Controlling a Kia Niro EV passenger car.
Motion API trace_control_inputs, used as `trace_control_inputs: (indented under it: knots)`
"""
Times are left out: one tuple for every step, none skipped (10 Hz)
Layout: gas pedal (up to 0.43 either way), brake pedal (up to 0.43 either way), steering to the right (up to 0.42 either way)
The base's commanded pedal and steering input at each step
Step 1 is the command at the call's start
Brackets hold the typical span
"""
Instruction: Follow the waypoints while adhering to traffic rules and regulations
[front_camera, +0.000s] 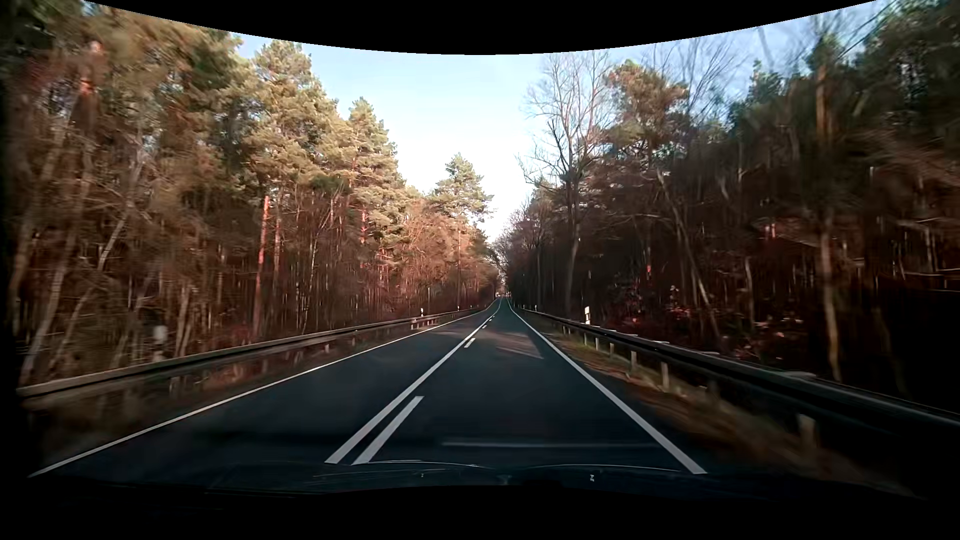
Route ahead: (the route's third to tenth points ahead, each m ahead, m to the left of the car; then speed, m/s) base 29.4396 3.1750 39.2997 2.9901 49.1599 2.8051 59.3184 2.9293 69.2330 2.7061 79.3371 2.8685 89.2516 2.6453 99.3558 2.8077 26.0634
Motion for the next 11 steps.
trace_control_inputs:
  knots:
    - [0.177,0.000,-0.001]
    - [0.177,0.000,-0.002]
    - [0.177,0.000,-0.002]
    - [0.169,0.000,-0.002]
    - [0.169,0.000,-0.002]
    - [0.169,0.000,-0.002]
    - [0.157,0.000,-0.002]
    - [0.157,0.000,-0.001]
    - [0.150,0.000,-0.002]
    - [0.150,0.000,-0.002]
    - [0.150,0.000,-0.002]
